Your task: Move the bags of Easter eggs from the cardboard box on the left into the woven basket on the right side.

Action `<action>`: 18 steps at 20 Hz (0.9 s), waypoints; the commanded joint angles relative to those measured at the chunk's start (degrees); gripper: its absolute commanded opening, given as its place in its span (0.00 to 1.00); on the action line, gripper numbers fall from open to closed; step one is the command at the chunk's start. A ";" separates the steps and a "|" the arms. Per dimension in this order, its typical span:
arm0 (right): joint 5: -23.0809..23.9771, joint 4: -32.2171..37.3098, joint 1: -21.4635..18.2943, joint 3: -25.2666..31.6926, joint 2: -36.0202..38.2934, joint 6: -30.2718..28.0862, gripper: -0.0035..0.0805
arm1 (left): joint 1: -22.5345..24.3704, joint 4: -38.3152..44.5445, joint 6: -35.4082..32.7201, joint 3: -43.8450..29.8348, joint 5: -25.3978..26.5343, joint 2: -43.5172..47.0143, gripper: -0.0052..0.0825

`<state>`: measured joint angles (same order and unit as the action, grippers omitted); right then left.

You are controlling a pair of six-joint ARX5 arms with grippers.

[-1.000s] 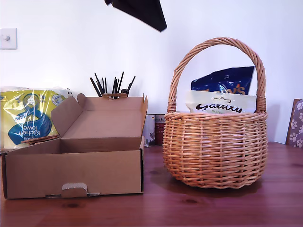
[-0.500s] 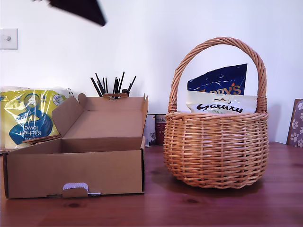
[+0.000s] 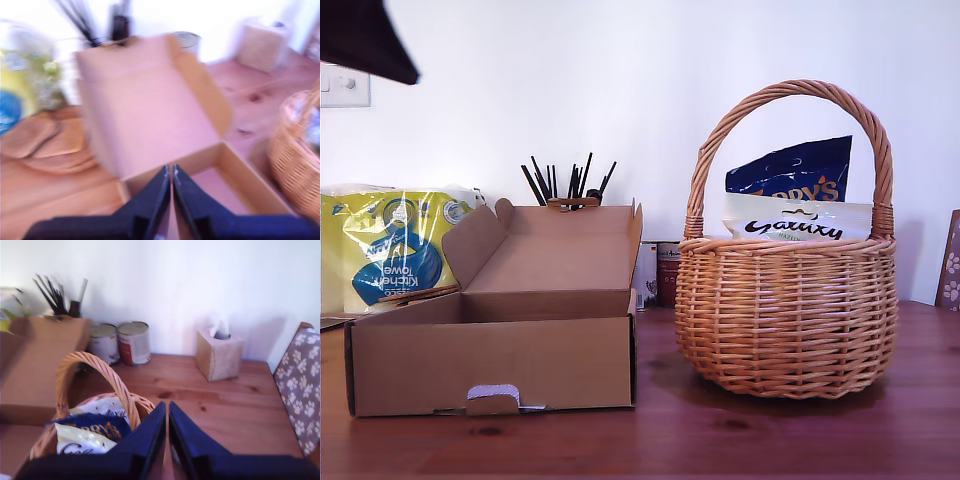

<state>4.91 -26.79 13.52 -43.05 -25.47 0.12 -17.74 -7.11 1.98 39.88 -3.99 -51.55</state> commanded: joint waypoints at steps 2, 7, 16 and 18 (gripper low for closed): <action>-2.58 2.08 -1.60 5.64 3.96 2.38 0.03 | 1.73 2.80 1.27 -7.93 0.48 5.99 0.03; -3.32 4.50 -1.64 16.72 12.81 3.13 0.03 | 2.69 1.99 2.69 -16.74 3.04 21.62 0.03; -2.89 3.91 -1.64 17.75 18.23 2.86 0.03 | 2.67 -4.07 4.07 -17.46 3.26 35.12 0.03; -2.91 1.55 -1.64 17.75 18.10 2.86 0.03 | 2.69 -4.22 4.04 -17.46 3.23 34.56 0.03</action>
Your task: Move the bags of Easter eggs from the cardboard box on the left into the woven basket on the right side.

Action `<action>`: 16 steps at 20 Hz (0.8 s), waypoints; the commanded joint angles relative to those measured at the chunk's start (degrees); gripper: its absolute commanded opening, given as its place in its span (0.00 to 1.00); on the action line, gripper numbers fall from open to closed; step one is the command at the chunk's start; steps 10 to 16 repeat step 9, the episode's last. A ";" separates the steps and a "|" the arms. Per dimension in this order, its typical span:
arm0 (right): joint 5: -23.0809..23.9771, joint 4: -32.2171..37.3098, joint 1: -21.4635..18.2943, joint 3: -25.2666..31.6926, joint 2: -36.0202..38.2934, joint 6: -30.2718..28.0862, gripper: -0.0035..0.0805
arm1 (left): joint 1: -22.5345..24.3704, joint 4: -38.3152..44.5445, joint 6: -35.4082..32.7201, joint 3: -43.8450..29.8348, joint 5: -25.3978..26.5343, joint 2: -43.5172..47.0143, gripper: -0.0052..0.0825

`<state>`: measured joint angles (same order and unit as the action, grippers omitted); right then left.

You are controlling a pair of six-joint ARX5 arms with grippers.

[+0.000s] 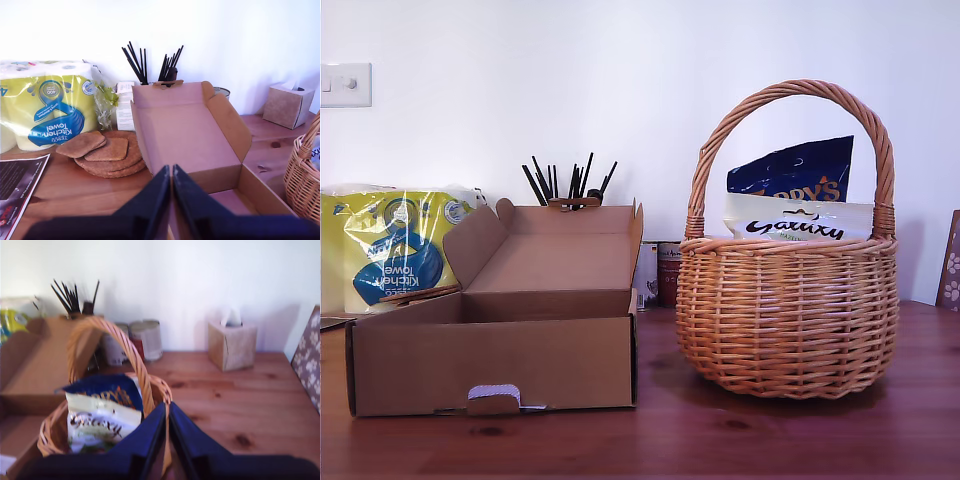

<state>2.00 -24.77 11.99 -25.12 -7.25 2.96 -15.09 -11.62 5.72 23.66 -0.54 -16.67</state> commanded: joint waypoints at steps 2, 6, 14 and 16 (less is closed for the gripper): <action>0.00 -3.26 -0.11 -0.17 -0.13 0.02 0.03 | 0.04 -1.11 0.31 -1.25 -0.22 -0.63 0.03; 0.02 -9.29 -0.11 -0.17 -0.13 0.02 0.03 | 0.04 -4.83 0.31 -1.25 -0.20 -0.63 0.03; 0.00 -9.46 -0.11 -0.17 -0.15 0.02 0.03 | 0.02 -7.28 0.31 -1.25 -0.22 -0.63 0.03; 0.00 -9.46 -0.11 -0.17 -0.15 0.02 0.03 | 0.02 -7.28 0.31 -1.25 -0.22 -0.63 0.03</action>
